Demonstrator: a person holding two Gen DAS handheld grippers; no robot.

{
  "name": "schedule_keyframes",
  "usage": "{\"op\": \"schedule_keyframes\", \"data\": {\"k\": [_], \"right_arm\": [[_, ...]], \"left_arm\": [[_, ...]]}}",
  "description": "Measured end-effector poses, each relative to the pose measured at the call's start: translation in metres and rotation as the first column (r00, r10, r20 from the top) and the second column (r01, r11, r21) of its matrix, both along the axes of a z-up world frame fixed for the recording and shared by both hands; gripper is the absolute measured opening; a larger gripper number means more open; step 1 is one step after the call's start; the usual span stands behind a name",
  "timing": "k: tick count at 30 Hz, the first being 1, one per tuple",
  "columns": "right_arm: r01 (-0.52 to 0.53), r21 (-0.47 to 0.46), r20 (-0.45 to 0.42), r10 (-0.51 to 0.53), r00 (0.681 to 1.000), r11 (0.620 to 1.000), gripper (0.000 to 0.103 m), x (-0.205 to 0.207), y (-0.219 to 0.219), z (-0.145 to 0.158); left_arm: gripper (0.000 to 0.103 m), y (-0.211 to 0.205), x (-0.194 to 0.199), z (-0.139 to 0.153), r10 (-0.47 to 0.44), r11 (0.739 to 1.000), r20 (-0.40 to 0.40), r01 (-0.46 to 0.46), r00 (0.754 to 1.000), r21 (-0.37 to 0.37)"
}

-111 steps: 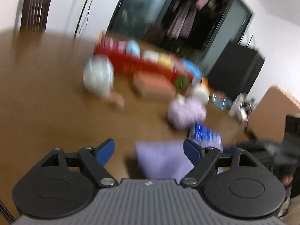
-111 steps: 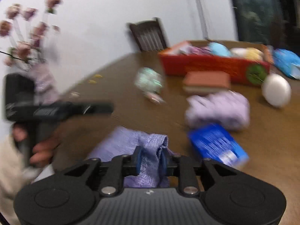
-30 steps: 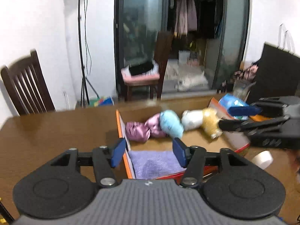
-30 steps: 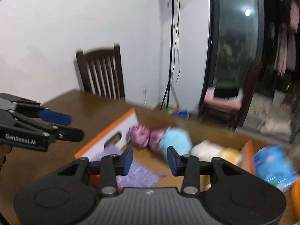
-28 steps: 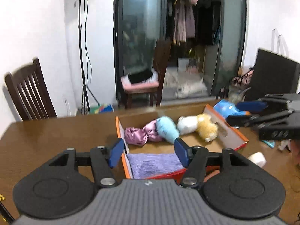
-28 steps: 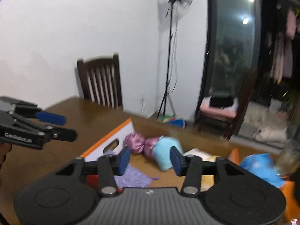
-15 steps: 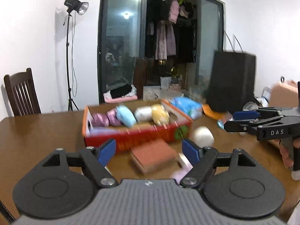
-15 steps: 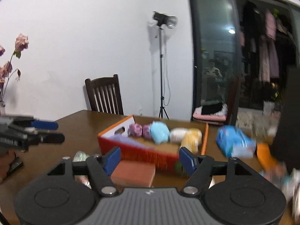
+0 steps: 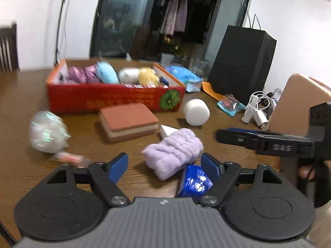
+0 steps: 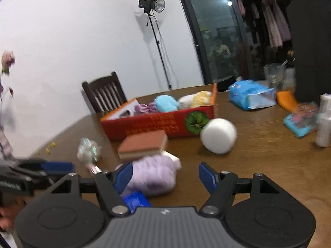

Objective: Organize soft objects
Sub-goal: 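Close both grippers on the pink fluffy towel and lift it, then carry the pink towel into the cardboard box and open both grippers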

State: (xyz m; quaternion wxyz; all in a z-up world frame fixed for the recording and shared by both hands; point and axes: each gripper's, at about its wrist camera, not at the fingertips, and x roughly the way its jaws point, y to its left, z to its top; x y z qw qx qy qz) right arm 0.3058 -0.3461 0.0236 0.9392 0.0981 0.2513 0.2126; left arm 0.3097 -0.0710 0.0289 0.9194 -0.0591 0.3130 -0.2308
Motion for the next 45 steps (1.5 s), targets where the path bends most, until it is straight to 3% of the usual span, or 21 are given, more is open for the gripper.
{"op": "schedule_keyframes", "data": {"k": [2,5,6,8,13,16,18,23,29,34,38,39,41,45], "right_arm": [[-0.009,0.039,-0.038,0.011,0.999,0.999,0.061,0.02,0.003,-0.009],[-0.001,0.066,-0.1,0.008,0.995,0.998,0.046,0.044,0.01,-0.023],[-0.004,0.08,-0.119,0.014,0.993,0.997,0.037,0.051,0.011,-0.027],[-0.03,0.105,-0.15,0.045,0.988,0.994,0.028,0.058,0.012,-0.035],[-0.035,0.148,-0.189,0.063,0.98,0.988,0.028,0.057,0.007,-0.046],[-0.036,0.149,-0.209,0.066,0.976,0.988,0.029,0.061,0.009,-0.052],[-0.042,0.143,-0.208,0.072,0.976,0.989,0.028,0.061,0.011,-0.054],[-0.039,0.145,-0.19,0.067,0.98,0.989,0.022,0.057,0.011,-0.048],[-0.074,0.187,-0.102,0.094,0.99,0.98,0.022,0.03,0.015,-0.011],[-0.107,0.219,-0.008,0.111,0.994,0.97,0.022,0.053,0.029,0.043],[-0.114,0.214,0.01,0.115,0.993,0.97,0.022,0.127,0.058,0.085],[-0.109,0.202,-0.002,0.112,0.994,0.973,0.022,0.151,0.069,0.091],[-0.09,0.174,-0.053,0.1,0.994,0.981,0.022,0.2,0.092,0.095],[-0.055,0.086,-0.204,0.071,0.976,0.995,0.022,0.287,0.145,0.068]], "left_arm": [[0.071,-0.006,0.017,-0.012,0.0,1.0,-0.05,-0.001,0.999,-0.02],[0.047,-0.008,0.037,-0.029,-0.012,0.998,-0.106,0.006,0.994,-0.055],[0.04,-0.007,0.042,-0.033,-0.024,0.997,-0.117,0.016,0.993,-0.073],[0.037,-0.002,0.049,-0.04,-0.019,0.994,-0.122,0.006,0.992,-0.106],[0.037,0.016,0.062,-0.052,-0.018,0.979,-0.18,-0.019,0.984,-0.203],[0.035,0.017,0.064,-0.053,-0.02,0.977,-0.187,-0.021,0.982,-0.214],[0.029,0.014,0.063,-0.053,-0.022,0.978,-0.183,-0.017,0.983,-0.206],[0.02,0.011,0.053,-0.043,-0.026,0.98,-0.143,-0.003,0.989,-0.2],[0.019,0.03,0.03,0.009,-0.046,0.969,-0.017,0.04,0.999,-0.244],[0.019,0.045,0.063,0.074,-0.056,0.978,0.106,0.076,0.993,-0.195],[0.019,0.057,0.137,0.109,-0.009,0.995,0.136,0.023,0.991,-0.099],[0.019,0.06,0.158,0.111,0.002,0.998,0.126,0.006,0.992,-0.064],[0.019,0.068,0.212,0.104,0.028,0.999,0.033,-0.028,0.999,-0.019],[0.019,0.077,0.288,0.067,0.104,0.989,-0.091,-0.092,0.99,0.12]]}}
